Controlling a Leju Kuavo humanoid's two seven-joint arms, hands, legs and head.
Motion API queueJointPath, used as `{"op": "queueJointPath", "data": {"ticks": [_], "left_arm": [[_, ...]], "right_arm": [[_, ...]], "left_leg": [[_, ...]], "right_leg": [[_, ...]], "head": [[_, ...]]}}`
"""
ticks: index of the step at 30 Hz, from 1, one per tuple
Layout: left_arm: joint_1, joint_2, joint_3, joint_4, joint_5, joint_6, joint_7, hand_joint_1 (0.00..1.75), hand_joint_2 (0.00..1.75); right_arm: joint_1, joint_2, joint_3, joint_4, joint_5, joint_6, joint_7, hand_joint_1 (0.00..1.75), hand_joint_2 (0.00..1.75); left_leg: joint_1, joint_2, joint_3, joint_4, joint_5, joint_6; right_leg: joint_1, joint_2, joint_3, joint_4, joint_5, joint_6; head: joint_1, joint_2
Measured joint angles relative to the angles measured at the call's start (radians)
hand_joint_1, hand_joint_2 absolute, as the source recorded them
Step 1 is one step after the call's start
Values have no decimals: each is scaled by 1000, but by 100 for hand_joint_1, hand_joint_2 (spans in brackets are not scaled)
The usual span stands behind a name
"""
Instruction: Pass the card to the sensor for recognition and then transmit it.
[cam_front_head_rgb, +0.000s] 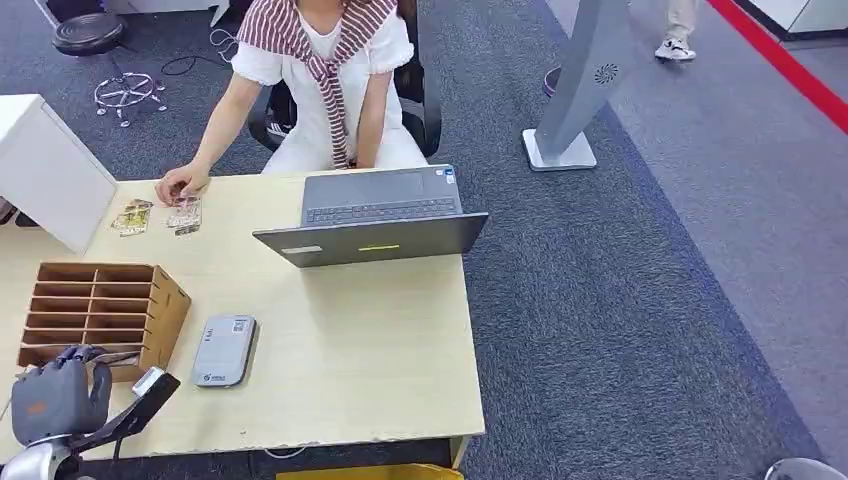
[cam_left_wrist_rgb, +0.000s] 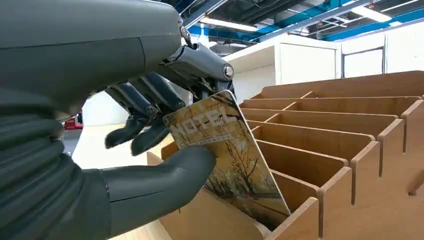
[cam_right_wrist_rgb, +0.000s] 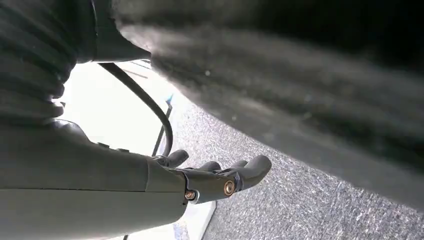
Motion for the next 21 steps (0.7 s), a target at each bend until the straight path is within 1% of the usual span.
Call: {"op": "queueJointPath", "data": {"ticks": [4,8,16,19,21], "left_arm": [[0,-1,0,0,1,0,-1,175,175],[4,-3,0,-2,7,12,-16,175,175],[31,-16,0,-51,12,21,-31,175,175],[52,-21,0,-92,13,27,-46,175,175],[78,-27,-2,-152,11,22,-53,175,175]], "right_arm": [[0,0,0,0,0,0,1,0,175],[-1,0,0,0,-1,0,3,0,175],[-1,0,0,0,-2,0,3,0,175],[-1,0,0,0,-6,0,4,0,175],[0,0,0,0,-14,-2,4,0,175]], "left_leg": [[0,0,0,0,0,0],[0,0,0,0,0,0],[0,0,0,0,0,0],[0,0,0,0,0,0],[0,0,0,0,0,0]], "right_leg": [[0,0,0,0,0,0],[0,0,0,0,0,0],[0,0,0,0,0,0],[0,0,0,0,0,0],[0,0,0,0,0,0]], "head": [[0,0],[0,0],[0,0],[0,0],[0,0]]}}
